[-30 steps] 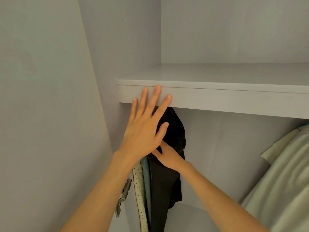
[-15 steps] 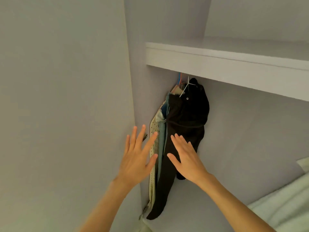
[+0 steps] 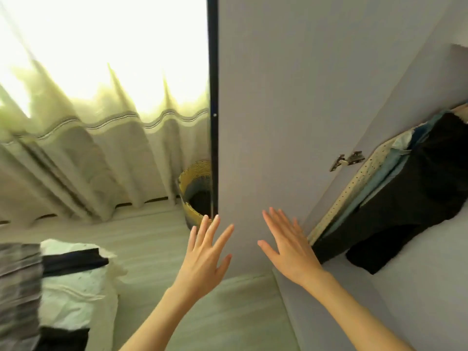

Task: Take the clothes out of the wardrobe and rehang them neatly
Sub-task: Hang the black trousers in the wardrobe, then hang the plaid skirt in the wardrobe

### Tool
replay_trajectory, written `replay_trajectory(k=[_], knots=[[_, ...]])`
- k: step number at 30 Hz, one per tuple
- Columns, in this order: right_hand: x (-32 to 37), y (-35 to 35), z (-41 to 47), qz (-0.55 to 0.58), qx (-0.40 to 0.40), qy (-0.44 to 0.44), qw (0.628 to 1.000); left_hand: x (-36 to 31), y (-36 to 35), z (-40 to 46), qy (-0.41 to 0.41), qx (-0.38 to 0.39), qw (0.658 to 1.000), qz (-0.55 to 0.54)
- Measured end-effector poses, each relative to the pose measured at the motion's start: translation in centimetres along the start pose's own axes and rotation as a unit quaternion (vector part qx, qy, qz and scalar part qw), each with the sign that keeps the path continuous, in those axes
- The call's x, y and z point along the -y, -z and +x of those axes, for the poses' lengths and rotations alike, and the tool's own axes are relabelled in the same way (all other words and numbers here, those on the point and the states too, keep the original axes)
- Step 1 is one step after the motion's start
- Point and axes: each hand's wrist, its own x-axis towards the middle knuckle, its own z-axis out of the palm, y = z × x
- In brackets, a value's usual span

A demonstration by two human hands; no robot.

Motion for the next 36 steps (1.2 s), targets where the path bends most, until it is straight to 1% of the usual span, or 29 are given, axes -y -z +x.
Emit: replay_trajectory(k=[3, 6, 8, 11, 13, 16, 20, 23, 26, 29, 30, 33, 36], knots=[[6.6, -3.4, 1.4, 0.012, 0.005, 0.069, 0.998, 4.5, 1.8, -6.2, 0.062, -0.006, 0.998, 0.005], [14.9, -7.0, 2.2, 0.038, 0.024, 0.134, 0.990, 9.7, 3.9, -13.5, 0.151, -0.015, 0.988, 0.017], [20.2, -9.6, 2.4, 0.051, 0.041, 0.191, 0.979, 12.7, 5.4, -18.3, 0.229, -0.014, 0.973, 0.015], [27.4, -13.3, 2.1, 0.041, 0.078, 0.283, 0.955, 15.7, 7.7, -25.3, 0.323, -0.034, 0.946, 0.002], [31.6, -15.3, 1.5, 0.033, 0.106, 0.330, 0.937, 16.8, 9.1, -29.8, 0.378, -0.059, 0.924, -0.011], [37.4, -17.2, 0.2, 0.034, 0.155, 0.394, 0.906, 17.7, 10.3, -36.1, 0.456, -0.081, 0.886, 0.010], [44.0, -19.3, -0.8, 0.027, 0.192, 0.472, 0.860, 17.8, 10.8, -42.7, 0.560, -0.124, 0.819, 0.017], [48.1, -21.2, -0.7, 0.009, 0.211, 0.516, 0.830, 17.7, 11.0, -45.7, 0.627, -0.118, 0.770, 0.012], [51.0, -23.0, 0.7, 0.003, 0.218, 0.544, 0.810, 19.0, 11.1, -47.4, 0.674, -0.135, 0.726, -0.016], [53.3, -24.2, 3.1, 0.003, 0.232, 0.545, 0.806, 21.3, 11.6, -48.0, 0.700, -0.124, 0.702, -0.036], [54.2, -24.6, 4.1, 0.001, 0.231, 0.546, 0.805, 22.5, 11.9, -47.9, 0.702, -0.121, 0.701, -0.039], [57.7, -25.5, 8.1, -0.004, 0.226, 0.554, 0.801, 27.1, 13.4, -47.0, 0.695, -0.108, 0.710, -0.029], [61.9, -26.6, 12.4, -0.007, 0.223, 0.563, 0.796, 32.2, 15.1, -46.2, 0.700, -0.104, 0.706, -0.021]])
